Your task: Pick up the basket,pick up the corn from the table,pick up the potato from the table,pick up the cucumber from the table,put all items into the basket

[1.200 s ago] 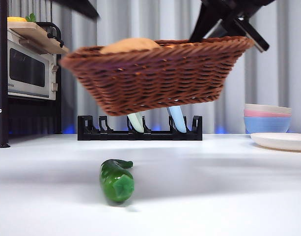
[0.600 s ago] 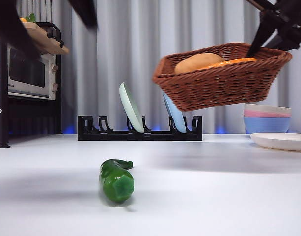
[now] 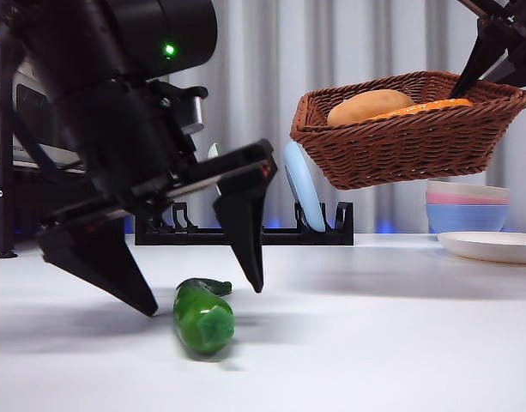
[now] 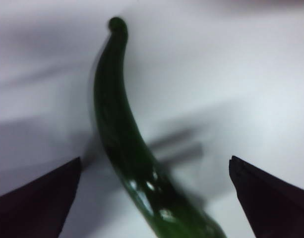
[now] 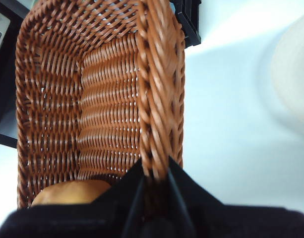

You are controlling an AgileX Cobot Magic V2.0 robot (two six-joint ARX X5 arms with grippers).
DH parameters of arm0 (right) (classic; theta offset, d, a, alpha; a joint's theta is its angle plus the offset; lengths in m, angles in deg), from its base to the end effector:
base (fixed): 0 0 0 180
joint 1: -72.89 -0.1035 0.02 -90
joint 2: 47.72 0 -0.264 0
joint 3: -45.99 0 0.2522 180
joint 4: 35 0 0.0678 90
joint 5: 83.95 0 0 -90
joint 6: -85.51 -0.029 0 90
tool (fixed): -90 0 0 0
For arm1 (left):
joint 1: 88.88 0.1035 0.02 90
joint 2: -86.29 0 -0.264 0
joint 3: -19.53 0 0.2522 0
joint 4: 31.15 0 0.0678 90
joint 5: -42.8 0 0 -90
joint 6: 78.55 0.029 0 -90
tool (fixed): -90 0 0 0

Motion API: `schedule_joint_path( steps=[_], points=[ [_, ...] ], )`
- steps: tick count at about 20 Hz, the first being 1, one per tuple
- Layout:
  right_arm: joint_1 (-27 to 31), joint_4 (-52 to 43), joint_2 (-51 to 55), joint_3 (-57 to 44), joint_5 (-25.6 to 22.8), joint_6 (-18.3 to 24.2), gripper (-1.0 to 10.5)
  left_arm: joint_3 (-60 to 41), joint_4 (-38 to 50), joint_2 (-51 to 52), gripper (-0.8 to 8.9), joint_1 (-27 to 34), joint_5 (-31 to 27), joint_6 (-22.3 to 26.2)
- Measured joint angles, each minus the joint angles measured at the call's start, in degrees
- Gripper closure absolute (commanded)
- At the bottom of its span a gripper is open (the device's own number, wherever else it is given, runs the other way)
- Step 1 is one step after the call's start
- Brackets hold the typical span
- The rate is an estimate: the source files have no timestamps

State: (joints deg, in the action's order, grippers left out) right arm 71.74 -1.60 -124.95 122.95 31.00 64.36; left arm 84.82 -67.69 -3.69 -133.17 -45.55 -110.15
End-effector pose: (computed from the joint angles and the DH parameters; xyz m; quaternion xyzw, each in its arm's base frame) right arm 0.2918 0.0181 0.3076 0.2298 0.3182 0.1604 0.9056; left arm 0.2110 -0.2070 0.1773 -0.0376 0.5479 -0.1940 0.8128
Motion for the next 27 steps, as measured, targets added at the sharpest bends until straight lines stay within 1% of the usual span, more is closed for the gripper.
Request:
schedule_joint_path(
  steps=[1,2,3,4,6,8,10,12,14,15,16,18,19,20,21,23,25,27],
  points=[
    [0.02,-0.02,0.00,0.00,-0.02,0.09,9.6,0.42,0.26,-0.50,3.95,0.26,-0.09,0.02],
    [0.02,-0.02,0.00,0.00,0.00,0.15,9.6,0.55,0.39,-0.85,5.50,0.31,-0.46,0.09],
    [0.02,-0.02,0.00,0.00,0.00,0.17,9.6,0.55,0.35,-1.03,7.40,0.31,-0.87,0.48],
    [0.02,-0.02,0.00,0.00,0.00,0.17,9.6,0.50,0.24,-1.07,8.22,0.33,-1.03,1.16],
    [0.04,-0.02,0.00,0.00,0.00,0.17,9.6,0.48,0.15,-1.36,8.21,0.28,-0.70,3.17],
    [0.04,0.00,0.00,0.00,0.00,0.17,9.6,0.68,-1.70,-1.42,8.21,0.26,2.64,5.49],
    [0.02,-0.02,0.00,0.00,0.00,0.17,9.6,1.90,-7.52,-1.29,8.21,0.24,6.93,8.98],
    [0.00,0.00,0.00,0.00,0.00,0.15,9.6,3.91,-15.98,-0.17,8.21,0.11,8.66,13.97],
    [0.00,0.00,0.00,0.00,0.00,0.17,9.6,8.46,-24.22,3.06,8.21,0.09,12.11,19.85],
    [0.00,0.00,0.00,0.00,0.00,0.17,9.6,11.13,-26.71,5.03,8.21,0.09,14.80,22.73],
    [-0.02,0.02,0.00,0.00,0.00,0.15,9.6,14.56,-29.31,7.63,8.21,0.09,19.63,26.56],
    [-0.70,0.04,0.00,0.00,-0.04,0.15,9.6,20.20,-30.42,11.65,8.21,0.09,30.16,32.50],
    [-1.49,0.07,0.00,0.00,-0.07,0.15,9.6,22.99,-28.94,13.22,8.21,0.04,33.35,34.16],
    [-2.69,0.13,0.00,0.00,-0.04,0.15,9.6,25.73,-26.36,14.51,8.21,-0.11,33.40,35.01],
    [-3.80,0.39,0.00,0.00,-0.02,0.15,9.6,27.63,-23.93,15.15,8.21,-0.13,31.69,35.01],
    [-6.91,1.49,0.00,0.00,-0.02,0.15,9.6,29.81,-17.20,15.47,8.21,-0.11,23.41,32.83],
    [-10.69,1.79,0.00,0.00,-0.04,0.17,9.6,29.79,-12.35,14.80,8.21,-0.11,11.67,30.29],
    [-14.45,2.01,0.00,0.00,0.00,0.17,9.6,29.77,-10.32,13.60,8.21,-0.04,0.39,29.38]
  ],
)
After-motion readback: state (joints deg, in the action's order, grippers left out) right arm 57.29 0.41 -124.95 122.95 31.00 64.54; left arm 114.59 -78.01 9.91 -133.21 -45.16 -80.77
